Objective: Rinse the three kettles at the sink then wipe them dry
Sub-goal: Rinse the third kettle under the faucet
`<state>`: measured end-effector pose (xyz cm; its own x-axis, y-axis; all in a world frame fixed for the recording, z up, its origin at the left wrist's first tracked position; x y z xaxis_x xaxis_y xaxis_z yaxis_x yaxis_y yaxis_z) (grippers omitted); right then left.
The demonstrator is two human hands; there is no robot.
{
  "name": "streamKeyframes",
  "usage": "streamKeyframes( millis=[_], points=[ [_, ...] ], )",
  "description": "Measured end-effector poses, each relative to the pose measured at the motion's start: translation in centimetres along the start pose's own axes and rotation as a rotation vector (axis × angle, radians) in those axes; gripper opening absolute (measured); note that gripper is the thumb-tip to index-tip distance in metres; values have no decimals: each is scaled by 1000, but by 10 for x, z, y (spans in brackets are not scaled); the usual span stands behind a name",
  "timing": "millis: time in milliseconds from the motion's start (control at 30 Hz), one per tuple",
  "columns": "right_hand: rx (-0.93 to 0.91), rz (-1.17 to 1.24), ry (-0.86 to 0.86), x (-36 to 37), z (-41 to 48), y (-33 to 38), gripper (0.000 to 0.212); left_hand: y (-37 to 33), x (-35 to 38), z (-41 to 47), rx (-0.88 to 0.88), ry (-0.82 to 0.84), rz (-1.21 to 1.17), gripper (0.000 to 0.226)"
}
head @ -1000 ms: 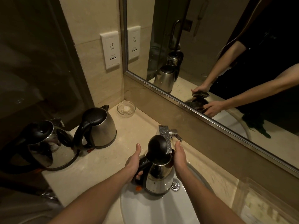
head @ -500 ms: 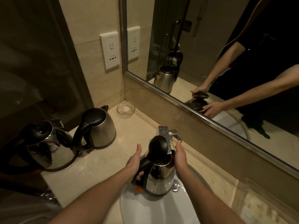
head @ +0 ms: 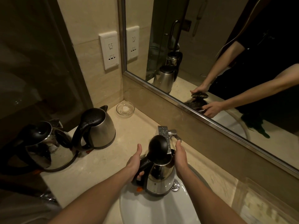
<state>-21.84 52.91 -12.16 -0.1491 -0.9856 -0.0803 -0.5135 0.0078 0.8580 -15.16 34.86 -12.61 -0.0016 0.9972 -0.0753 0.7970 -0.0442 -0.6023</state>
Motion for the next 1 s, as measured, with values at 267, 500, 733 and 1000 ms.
streamKeyframes(
  millis=[267,500,733,1000],
  points=[
    [-9,6,-2,1,0,0,69,0,-1,0,-4,2,32,85],
    [9,19,-8,2,0,0,70,0,-2,0,15,25,18,86],
    [-16,-5,-14,2,0,0,71,-1,-2,-3,24,23,8,85],
    [-33,-20,-3,1,-1,5,68,-2,0,-4,32,24,-1,83]
  ],
)
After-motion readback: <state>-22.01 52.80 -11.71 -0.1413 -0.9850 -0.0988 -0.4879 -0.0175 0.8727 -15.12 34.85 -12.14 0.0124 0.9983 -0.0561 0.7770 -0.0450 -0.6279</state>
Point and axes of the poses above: each hand's wrist, its own z-axis towards the middle knuckle, its own x-axis out of the palm, y = z × x, the point moved 2 cm from there along z, towards the middle knuckle, and after that the axes turned 7 degrees about z, right-handed, at the moved point
